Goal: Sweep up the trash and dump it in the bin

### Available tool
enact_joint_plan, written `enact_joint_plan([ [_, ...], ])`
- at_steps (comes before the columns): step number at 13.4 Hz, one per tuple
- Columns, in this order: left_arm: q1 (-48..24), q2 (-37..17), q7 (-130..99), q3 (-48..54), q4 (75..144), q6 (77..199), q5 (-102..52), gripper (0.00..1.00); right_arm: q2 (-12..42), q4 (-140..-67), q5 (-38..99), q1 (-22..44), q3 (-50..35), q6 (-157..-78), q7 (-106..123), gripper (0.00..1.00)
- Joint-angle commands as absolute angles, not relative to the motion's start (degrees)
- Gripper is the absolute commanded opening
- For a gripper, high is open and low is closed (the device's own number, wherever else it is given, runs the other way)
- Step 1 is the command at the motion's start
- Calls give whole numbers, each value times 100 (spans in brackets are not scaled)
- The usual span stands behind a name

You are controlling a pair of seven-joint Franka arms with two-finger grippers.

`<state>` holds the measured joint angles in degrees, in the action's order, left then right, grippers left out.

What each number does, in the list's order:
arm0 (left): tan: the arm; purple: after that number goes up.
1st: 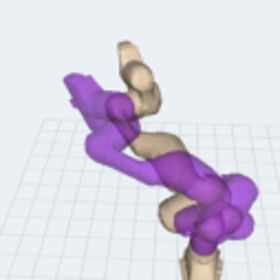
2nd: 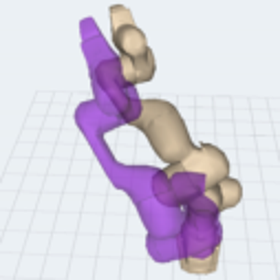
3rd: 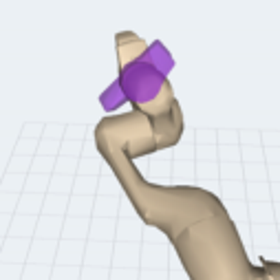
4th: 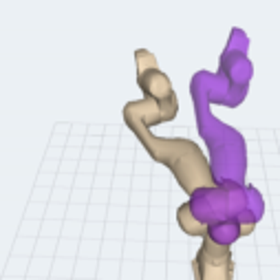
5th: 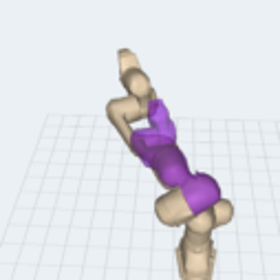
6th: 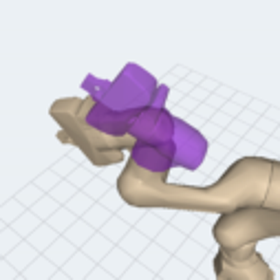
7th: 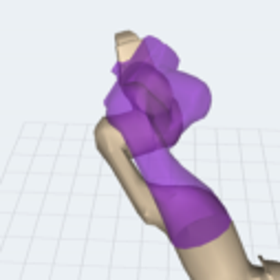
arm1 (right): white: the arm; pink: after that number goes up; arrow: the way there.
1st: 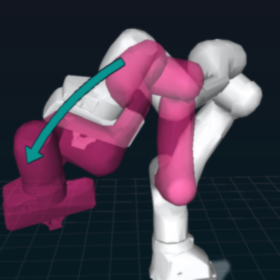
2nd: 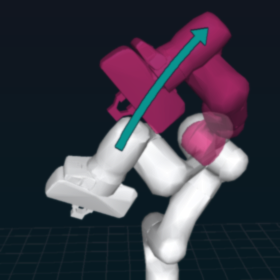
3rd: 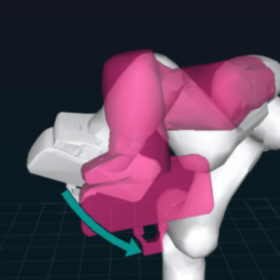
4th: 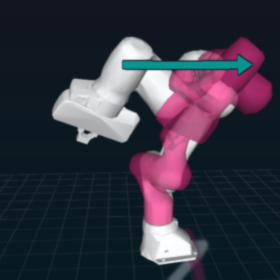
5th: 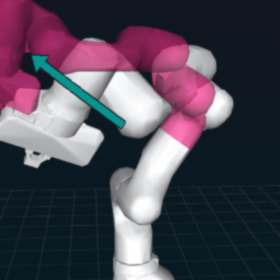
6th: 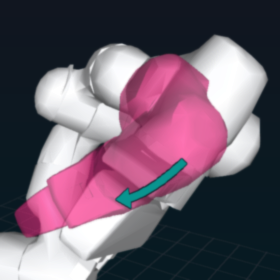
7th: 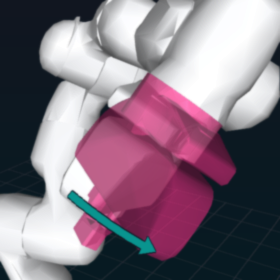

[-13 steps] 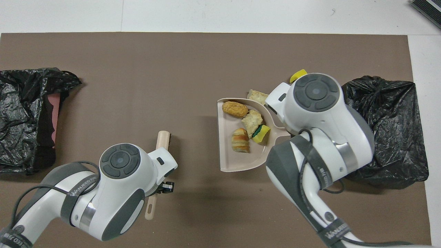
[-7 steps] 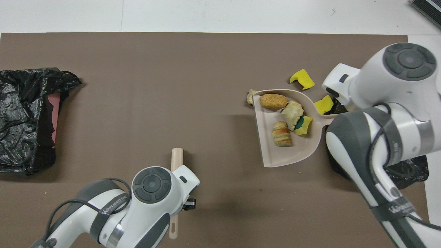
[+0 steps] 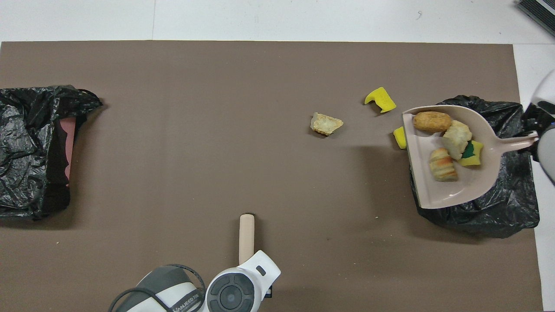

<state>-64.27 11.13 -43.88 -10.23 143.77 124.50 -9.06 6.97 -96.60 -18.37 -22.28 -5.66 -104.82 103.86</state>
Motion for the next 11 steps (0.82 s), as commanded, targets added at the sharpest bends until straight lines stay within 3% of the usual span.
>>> enact_joint_plan([
  [1, -6504, 1116, -4324, -1099, 14537, 12647, -975, 0, 633, -9676, -2502, -2364, -633, -10644, 9961, 0],
  [2, -6504, 1116, -4307, -1099, 14546, 12656, -976, 4, 615, -9712, -2766, -2356, -642, -10617, 9706, 0],
  [4, -6495, 1116, -4298, -1107, 14537, 12604, -984, 63, 493, -9895, -3215, -2294, -642, -10547, 9039, 0],
  [6, -6434, 994, -4228, -1134, 14433, 12569, -976, 100, 300, -10211, -3636, -2215, -642, -10494, 8414, 0],
  [11, -5662, 607, -3788, -1160, 13345, 12245, -179, 100, 62, -10468, -4613, -1881, -650, -9697, 7314, 0],
])
